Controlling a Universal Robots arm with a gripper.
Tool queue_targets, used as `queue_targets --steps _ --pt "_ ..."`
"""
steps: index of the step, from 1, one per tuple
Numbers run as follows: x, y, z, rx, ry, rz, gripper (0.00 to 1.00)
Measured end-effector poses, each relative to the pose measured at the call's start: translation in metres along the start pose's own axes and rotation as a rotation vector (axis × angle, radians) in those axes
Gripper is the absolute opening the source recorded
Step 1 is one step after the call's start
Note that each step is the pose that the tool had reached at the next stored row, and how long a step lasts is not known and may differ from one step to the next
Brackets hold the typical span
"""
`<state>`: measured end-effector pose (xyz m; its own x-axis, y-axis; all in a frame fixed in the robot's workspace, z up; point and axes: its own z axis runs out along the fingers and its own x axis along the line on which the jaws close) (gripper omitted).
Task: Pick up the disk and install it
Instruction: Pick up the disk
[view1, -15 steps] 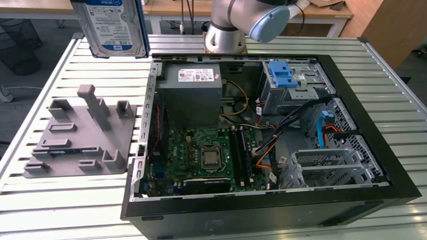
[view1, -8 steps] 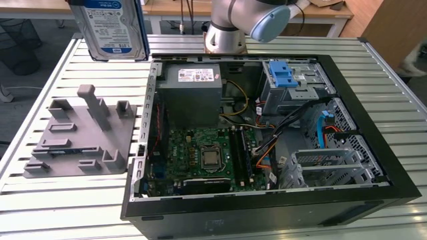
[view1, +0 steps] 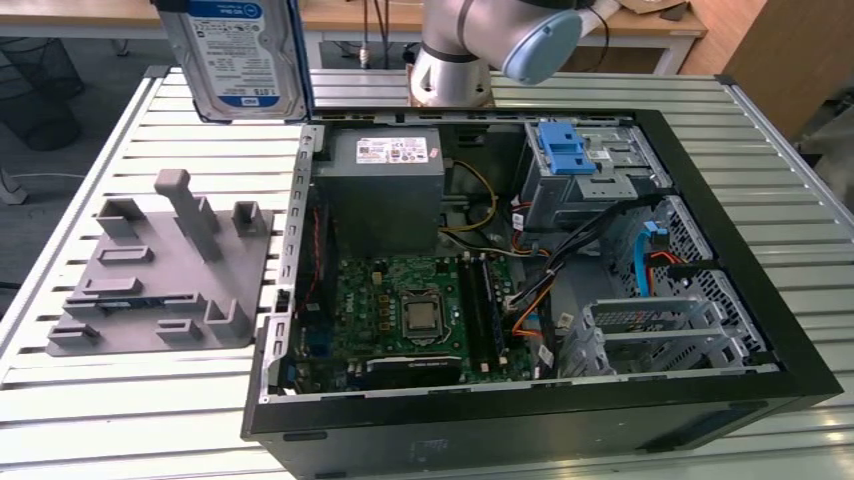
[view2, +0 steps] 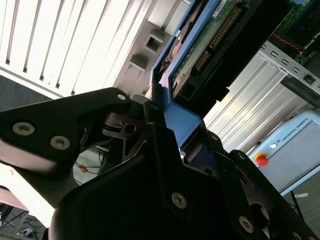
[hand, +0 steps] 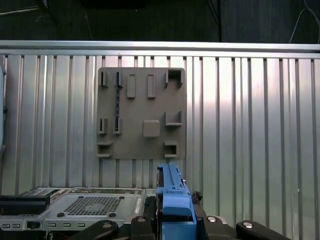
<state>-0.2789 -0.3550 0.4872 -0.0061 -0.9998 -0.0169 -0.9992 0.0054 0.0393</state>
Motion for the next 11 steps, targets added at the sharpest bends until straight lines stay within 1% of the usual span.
queue_targets --steps 7,11 --pt "0.0 -0.0173 -0.0007 -0.0014 0.0 0.0 0.36" --pt "-0.0001 -0.0258 -0.001 -0.0024 0.0 0.0 0.36"
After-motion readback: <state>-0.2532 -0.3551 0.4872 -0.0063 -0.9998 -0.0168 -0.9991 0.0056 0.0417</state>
